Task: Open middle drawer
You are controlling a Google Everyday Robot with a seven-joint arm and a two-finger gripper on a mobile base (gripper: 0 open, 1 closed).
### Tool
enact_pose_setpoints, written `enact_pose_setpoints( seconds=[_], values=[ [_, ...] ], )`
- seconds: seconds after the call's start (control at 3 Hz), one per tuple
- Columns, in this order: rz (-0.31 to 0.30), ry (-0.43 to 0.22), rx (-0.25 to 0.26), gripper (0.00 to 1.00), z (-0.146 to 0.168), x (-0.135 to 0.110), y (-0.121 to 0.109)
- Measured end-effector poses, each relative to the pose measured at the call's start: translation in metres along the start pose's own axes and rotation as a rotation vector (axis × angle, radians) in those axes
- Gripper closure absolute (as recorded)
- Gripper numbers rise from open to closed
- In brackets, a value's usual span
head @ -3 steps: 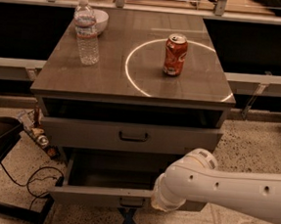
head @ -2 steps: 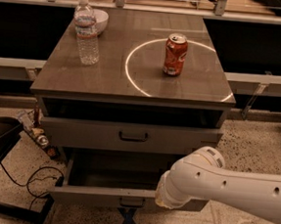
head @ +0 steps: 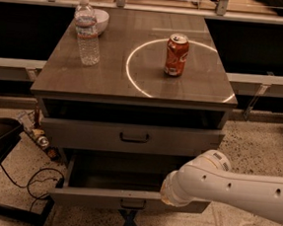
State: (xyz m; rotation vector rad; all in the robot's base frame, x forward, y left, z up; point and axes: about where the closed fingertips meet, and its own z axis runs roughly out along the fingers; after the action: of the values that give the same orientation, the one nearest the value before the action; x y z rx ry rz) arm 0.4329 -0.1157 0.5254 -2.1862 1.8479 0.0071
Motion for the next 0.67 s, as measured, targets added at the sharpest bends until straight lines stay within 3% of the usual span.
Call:
enact_pose_setpoints(
  seconds=[0.67],
  values=[
    [-0.021, 0.028, 0.069, 1.00, 0.035, 0.025, -0.027]
  ],
)
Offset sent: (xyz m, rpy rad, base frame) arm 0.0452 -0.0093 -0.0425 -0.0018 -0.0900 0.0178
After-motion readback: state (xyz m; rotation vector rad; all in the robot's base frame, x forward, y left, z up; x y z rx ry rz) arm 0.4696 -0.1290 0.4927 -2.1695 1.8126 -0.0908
